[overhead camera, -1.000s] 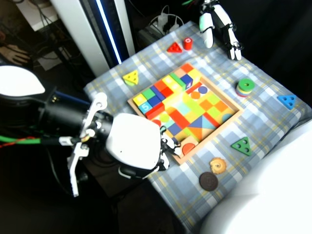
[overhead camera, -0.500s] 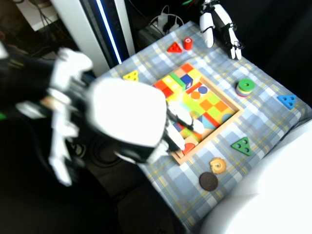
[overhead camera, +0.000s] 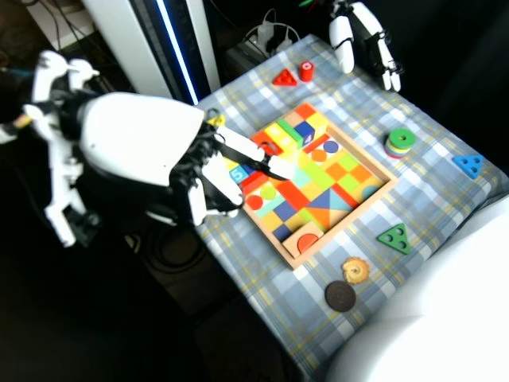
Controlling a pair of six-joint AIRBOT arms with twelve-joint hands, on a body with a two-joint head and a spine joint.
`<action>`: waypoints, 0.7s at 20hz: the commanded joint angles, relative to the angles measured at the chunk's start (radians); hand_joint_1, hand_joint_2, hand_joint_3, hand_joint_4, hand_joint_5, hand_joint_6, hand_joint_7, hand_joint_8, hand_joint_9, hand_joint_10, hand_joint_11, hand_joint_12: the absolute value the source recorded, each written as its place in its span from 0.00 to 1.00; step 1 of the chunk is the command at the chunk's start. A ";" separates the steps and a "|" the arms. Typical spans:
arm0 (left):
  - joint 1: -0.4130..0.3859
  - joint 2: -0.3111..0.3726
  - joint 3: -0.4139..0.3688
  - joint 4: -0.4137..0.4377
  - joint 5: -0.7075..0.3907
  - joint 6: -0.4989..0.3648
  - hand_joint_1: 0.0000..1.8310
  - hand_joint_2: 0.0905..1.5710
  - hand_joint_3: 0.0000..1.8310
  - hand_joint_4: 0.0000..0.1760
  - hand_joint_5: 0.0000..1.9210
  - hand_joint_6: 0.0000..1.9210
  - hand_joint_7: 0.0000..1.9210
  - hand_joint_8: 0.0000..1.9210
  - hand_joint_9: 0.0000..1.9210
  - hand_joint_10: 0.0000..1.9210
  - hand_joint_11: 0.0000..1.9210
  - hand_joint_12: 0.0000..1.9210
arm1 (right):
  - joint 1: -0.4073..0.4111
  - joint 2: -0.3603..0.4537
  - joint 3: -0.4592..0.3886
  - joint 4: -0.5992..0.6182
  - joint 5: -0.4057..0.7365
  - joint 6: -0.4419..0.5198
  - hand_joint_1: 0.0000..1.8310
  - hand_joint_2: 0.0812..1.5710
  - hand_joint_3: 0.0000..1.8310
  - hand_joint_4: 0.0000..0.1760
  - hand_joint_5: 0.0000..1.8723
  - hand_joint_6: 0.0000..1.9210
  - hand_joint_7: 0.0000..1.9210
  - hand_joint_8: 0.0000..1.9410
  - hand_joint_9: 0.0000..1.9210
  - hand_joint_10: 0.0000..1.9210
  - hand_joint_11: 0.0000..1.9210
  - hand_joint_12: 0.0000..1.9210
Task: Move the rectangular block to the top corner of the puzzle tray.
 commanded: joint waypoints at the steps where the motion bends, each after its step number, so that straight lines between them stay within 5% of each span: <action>1: -0.004 0.012 0.003 0.034 -0.129 -0.005 0.31 0.88 0.00 0.23 0.17 0.00 0.09 0.00 0.05 0.00 0.00 0.02 | -0.049 0.000 -0.030 0.091 0.231 -0.090 0.03 0.87 0.00 0.00 0.12 0.00 0.38 0.52 0.39 0.76 0.35 0.94; 2: -0.004 0.017 0.002 0.034 -0.129 -0.005 0.31 0.88 0.00 0.29 0.17 0.00 0.09 0.00 0.05 0.00 0.00 0.04 | -0.104 -0.002 -0.058 0.154 0.298 -0.160 0.01 0.87 0.00 0.00 0.13 0.00 0.37 0.30 0.34 0.55 0.27 0.84; 3: -0.004 0.022 0.002 0.034 -0.130 -0.005 0.30 0.88 0.00 0.28 0.17 0.00 0.09 0.00 0.05 0.00 0.00 0.04 | -0.159 -0.006 -0.087 0.214 0.364 -0.225 0.00 0.84 0.00 0.00 0.12 0.00 0.28 0.11 0.24 0.30 0.08 0.77; 5: -0.004 0.029 0.000 0.031 -0.142 -0.005 0.29 0.88 0.00 0.30 0.17 0.00 0.09 0.00 0.05 0.00 0.00 0.01 | -0.265 -0.017 -0.131 0.321 0.514 -0.321 0.00 0.80 0.00 0.00 0.11 0.00 0.17 0.01 0.16 0.08 0.00 0.64; 10: -0.007 0.032 -0.002 0.024 -0.146 -0.005 0.29 0.88 0.00 0.36 0.18 0.00 0.10 0.00 0.06 0.01 0.01 0.00 | -0.526 -0.052 -0.178 0.537 0.835 -0.324 0.00 0.70 0.00 0.00 0.07 0.00 0.03 0.01 0.00 0.00 0.00 0.02; 14: 0.019 0.028 -0.016 -0.009 -0.184 -0.004 0.28 0.88 0.00 0.32 0.17 0.00 0.10 0.00 0.06 0.00 0.01 0.01 | -0.573 -0.097 -0.199 0.613 0.918 -0.324 0.00 0.69 0.00 0.00 0.08 0.01 0.04 0.01 0.00 0.00 0.00 0.00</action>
